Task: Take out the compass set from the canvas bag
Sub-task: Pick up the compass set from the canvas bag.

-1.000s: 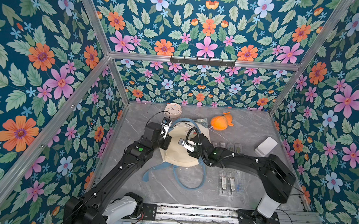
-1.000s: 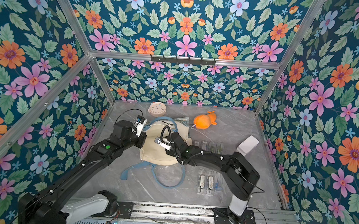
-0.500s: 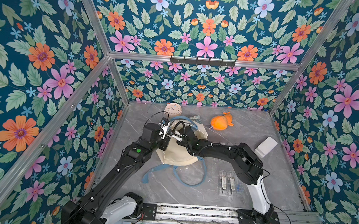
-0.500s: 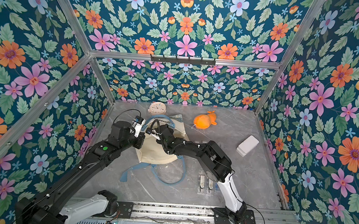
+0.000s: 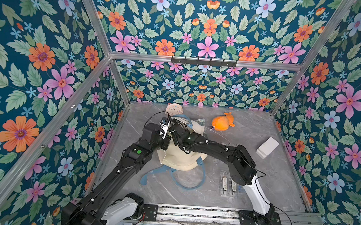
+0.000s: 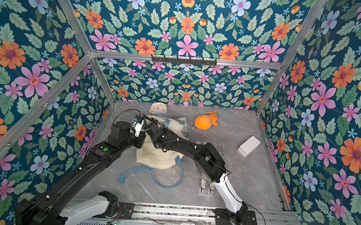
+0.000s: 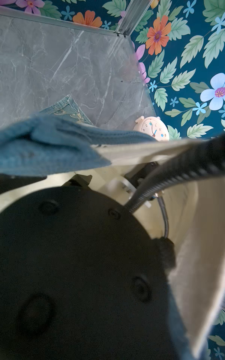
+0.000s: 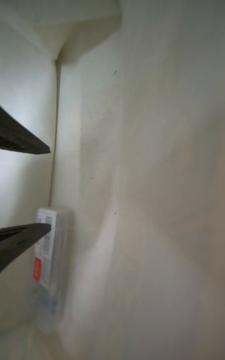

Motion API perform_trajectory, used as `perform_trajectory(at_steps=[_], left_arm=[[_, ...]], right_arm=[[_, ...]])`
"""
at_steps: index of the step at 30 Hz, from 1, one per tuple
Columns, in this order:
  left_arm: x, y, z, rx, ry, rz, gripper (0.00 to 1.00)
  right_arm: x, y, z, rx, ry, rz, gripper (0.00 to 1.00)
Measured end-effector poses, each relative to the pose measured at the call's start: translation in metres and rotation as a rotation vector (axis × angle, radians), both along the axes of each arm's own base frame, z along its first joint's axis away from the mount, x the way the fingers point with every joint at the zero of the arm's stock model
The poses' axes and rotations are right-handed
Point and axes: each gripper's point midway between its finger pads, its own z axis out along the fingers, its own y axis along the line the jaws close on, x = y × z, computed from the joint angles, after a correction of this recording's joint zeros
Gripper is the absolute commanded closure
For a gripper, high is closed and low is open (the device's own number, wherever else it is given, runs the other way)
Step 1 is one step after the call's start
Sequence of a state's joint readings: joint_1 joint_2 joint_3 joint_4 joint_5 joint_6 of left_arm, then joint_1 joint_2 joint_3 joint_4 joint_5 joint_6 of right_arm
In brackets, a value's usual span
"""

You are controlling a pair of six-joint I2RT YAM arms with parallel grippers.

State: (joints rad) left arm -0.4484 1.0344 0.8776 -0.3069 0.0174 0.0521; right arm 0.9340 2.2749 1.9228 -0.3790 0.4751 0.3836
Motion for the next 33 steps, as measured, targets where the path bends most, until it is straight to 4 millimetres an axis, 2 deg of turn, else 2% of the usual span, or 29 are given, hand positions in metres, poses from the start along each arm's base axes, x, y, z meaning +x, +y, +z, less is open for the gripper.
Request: perform_trajectory(at_steps=[6,11,16,27,33], left_arm=[[-0.001,0.000,-0.002,0.000,0.007,0.001,1.00],[-0.001,0.000,-0.004,0.001,0.011,-0.002,1.00],[-0.003,-0.002,-0.006,-0.002,0.015,-0.011,1.00],[-0.002,-0.007,-0.007,-0.016,0.019,-0.032,1.00],[0.000,-0.009,-0.006,-0.024,0.006,-0.037,1.00]], right_arm=[[-0.006,-0.006,-0.008,0.189,0.135,-0.179,0.43],[0.006,-0.028,-0.020,0.329,0.233,-0.357,0.41],[0.017,-0.045,-0.030,0.425,0.292,-0.481,0.34],[0.026,-0.033,-0.021,0.605,0.318,-0.551,0.29],[0.045,-0.025,-0.012,0.682,0.301,-0.626,0.29]])
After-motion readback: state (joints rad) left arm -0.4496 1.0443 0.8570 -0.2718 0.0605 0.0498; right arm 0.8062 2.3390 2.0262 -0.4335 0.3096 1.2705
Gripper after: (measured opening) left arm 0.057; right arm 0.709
